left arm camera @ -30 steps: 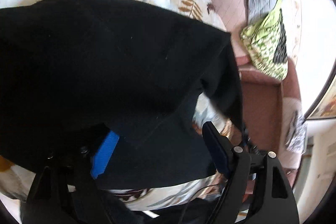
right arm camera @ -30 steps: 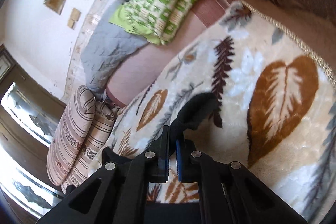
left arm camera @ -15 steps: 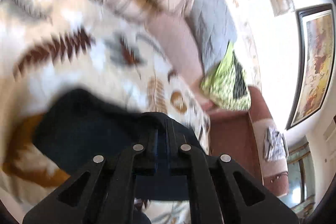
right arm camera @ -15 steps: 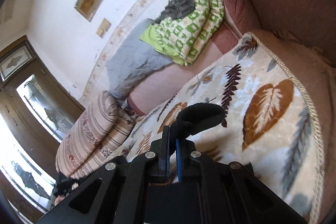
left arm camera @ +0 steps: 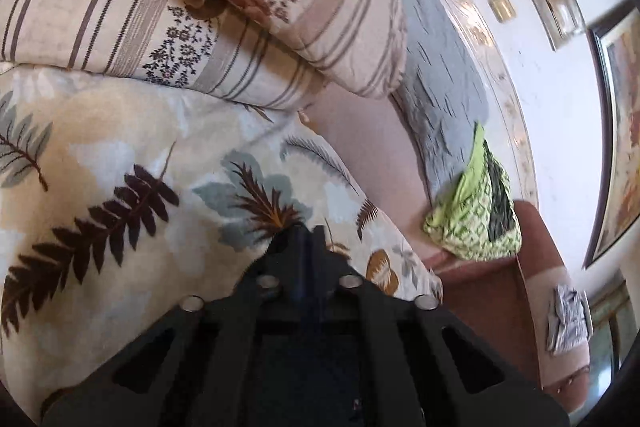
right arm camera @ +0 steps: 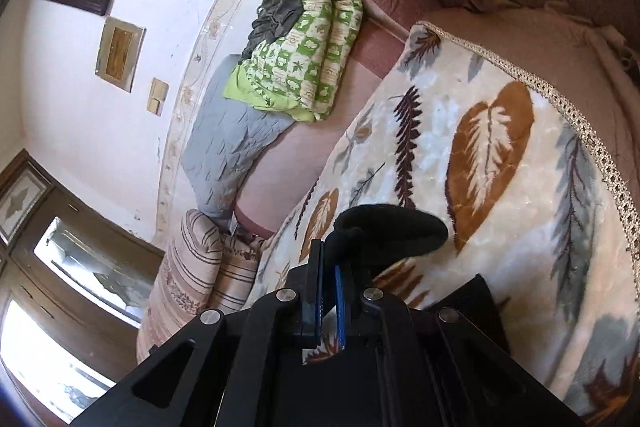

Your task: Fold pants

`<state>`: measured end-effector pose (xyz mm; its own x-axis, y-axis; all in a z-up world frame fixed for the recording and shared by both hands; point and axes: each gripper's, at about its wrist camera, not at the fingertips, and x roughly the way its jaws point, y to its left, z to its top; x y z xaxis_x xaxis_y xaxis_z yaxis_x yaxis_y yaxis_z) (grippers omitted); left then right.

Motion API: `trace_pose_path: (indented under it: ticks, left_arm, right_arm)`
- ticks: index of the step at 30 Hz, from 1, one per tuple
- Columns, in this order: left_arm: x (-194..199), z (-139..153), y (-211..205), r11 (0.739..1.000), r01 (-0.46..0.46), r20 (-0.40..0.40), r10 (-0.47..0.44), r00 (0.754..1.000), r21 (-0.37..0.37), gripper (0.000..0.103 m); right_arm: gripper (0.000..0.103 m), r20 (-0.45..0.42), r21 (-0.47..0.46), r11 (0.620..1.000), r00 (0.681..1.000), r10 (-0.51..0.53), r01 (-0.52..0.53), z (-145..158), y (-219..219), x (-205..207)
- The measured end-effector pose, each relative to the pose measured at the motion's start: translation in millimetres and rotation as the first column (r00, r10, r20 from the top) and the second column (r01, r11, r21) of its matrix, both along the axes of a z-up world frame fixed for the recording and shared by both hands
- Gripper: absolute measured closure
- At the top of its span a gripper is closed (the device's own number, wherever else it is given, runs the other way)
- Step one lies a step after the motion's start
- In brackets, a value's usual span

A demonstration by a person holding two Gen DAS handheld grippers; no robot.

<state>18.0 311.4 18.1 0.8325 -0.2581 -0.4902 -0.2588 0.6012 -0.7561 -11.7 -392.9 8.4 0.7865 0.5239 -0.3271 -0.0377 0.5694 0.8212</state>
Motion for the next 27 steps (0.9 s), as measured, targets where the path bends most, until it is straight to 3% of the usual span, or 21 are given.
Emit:
trace_pose_path:
  ticks: [5,7,9,11,13,15,17,20,23,24,26,27]
  left_arm:
    - [2,-11,8,0.999,-0.029,0.012,0.028,1.000,0.032,0.103]
    - [5,-20,10,1.000,-0.025,0.009,0.025,1.000,0.000,0.103]
    - [7,-23,3,1.000,0.007,0.030,-0.006,1.000,-0.027,0.103]
    - [15,-21,-13,0.998,0.059,0.015,-0.060,0.998,0.011,0.102]
    - [25,-18,-27,0.992,0.117,-0.017,-0.117,0.993,0.037,0.090]
    - [35,-15,-37,0.984,0.161,-0.064,-0.156,0.986,0.076,0.046]
    - [42,-11,-41,0.976,0.180,-0.077,-0.171,0.982,0.126,0.041]
    - [61,-12,-48,0.908,0.331,-0.146,-0.302,0.942,0.258,0.040]
    - [73,-17,-53,0.781,0.491,-0.230,-0.434,0.871,0.385,0.040]
    - [77,-20,-54,0.732,0.552,-0.257,-0.489,0.834,0.400,0.040]
    - [84,-30,-51,0.706,0.619,-0.276,-0.554,0.785,0.345,0.040]
    - [87,-34,-49,0.708,0.637,-0.267,-0.579,0.771,0.304,0.040]
  right_arm:
    - [0.100,0.007,0.017,0.999,1.000,-0.028,0.028,0,11,-32]
    - [0.100,-0.020,0.011,0.999,0.998,-0.051,0.052,-4,14,-35]
    - [0.100,-0.051,-0.028,0.996,0.995,-0.087,0.086,-9,13,-29]
    - [0.100,-0.104,-0.026,0.992,0.987,-0.126,0.124,-19,5,-20]
    - [0.099,-0.150,-0.043,0.990,0.978,-0.143,0.138,-29,1,-13]
    - [0.099,-0.198,-0.053,0.989,0.969,-0.148,0.140,-40,-1,-10]
    - [0.098,-0.218,-0.056,0.989,0.965,-0.146,0.137,-46,-2,-9]
    - [0.096,-0.200,-0.065,0.989,0.969,-0.144,0.134,-44,-3,-12]
    - [0.095,-0.181,-0.076,0.989,0.974,-0.138,0.126,-40,-2,-13]
    - [0.095,-0.182,-0.078,0.989,0.973,-0.138,0.126,-41,-2,-13]
    - [0.095,-0.190,-0.073,0.990,0.973,-0.134,0.122,-43,0,-12]
    - [0.095,-0.192,-0.075,0.990,0.972,-0.134,0.122,-43,0,-11]
